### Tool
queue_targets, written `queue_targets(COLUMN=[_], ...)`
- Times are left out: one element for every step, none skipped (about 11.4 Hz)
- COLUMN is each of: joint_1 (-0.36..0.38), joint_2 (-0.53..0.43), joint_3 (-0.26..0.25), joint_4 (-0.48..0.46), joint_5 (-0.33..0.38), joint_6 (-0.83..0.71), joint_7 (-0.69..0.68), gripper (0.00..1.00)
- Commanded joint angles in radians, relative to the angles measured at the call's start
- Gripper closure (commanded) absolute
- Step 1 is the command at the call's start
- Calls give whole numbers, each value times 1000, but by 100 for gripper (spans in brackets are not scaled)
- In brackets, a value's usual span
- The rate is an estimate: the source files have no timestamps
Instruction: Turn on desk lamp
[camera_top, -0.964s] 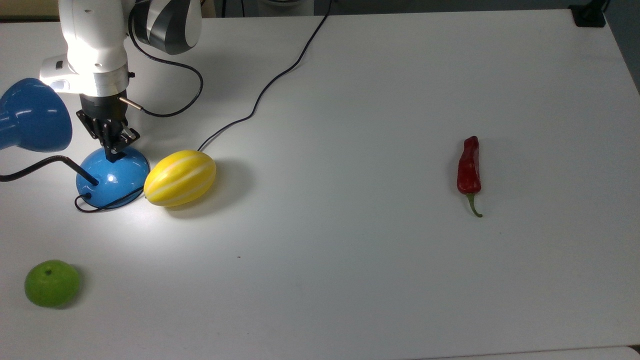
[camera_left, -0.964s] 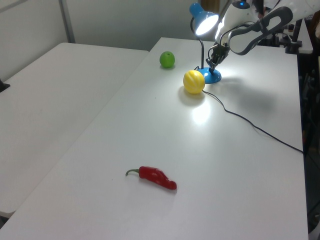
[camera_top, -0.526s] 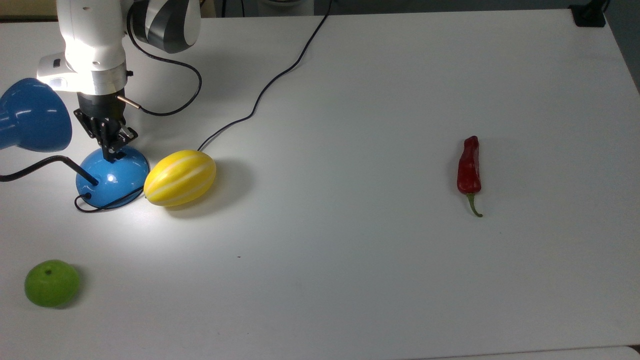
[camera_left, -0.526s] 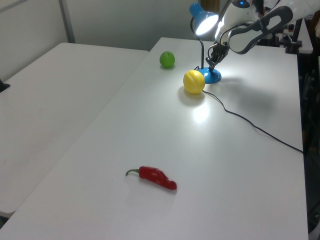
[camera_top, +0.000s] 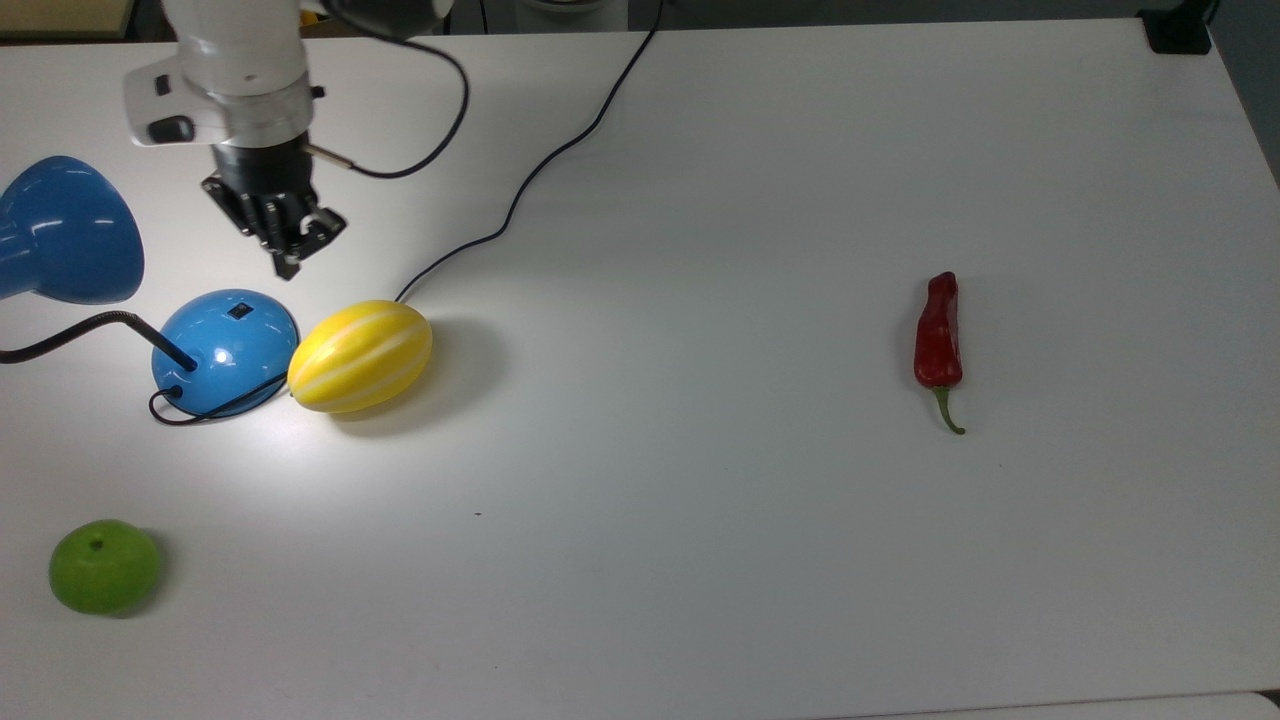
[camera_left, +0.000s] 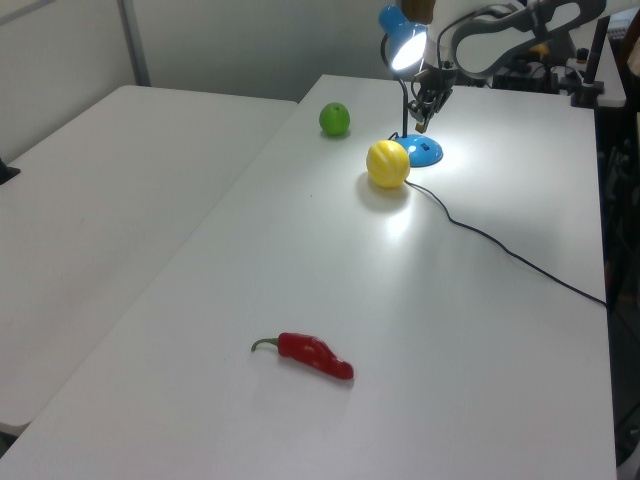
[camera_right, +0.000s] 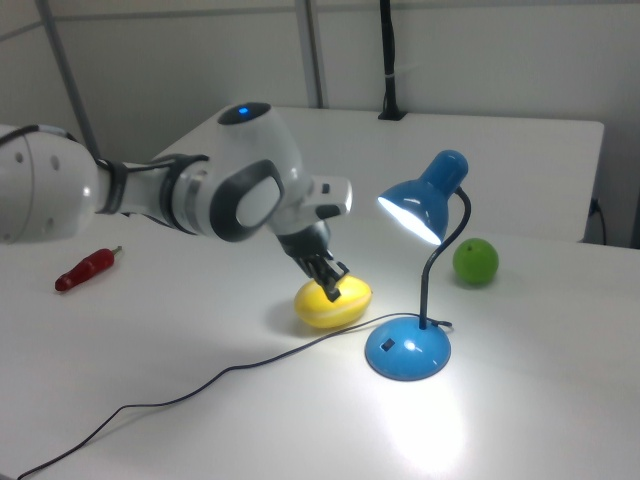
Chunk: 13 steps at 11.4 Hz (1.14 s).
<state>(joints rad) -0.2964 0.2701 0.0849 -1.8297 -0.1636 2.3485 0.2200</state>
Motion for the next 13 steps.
queue_targets(joint_1=[109,140,166,207,235,255,267,279,307,325,336,347,347], joint_2=[-93,-112,-132,-137,-138,-141,-152,-178,-208,-227,-238,-239,-244], joint_3=[-4,-4,-4,-2,-2,-2,-2,-2,-10,-14,-16,-19,-20], joint_4=[-16,-8,18,67,116,159,193,199,199,199,198,198,198], joint_5=[-21,-16,-10,-7,16,56,91,98,98,98,96,93,85], joint_6=[-190,-228,-306,-396,-484,-551,-613,-648,-675,-696,-710,-718,-722], joint_7=[18,16,15,6,-23,-65,-88,-111,-146,-166,-177,-180,-182], gripper=[100,100,100,100,100,100,100,100,100,100,100,100,100])
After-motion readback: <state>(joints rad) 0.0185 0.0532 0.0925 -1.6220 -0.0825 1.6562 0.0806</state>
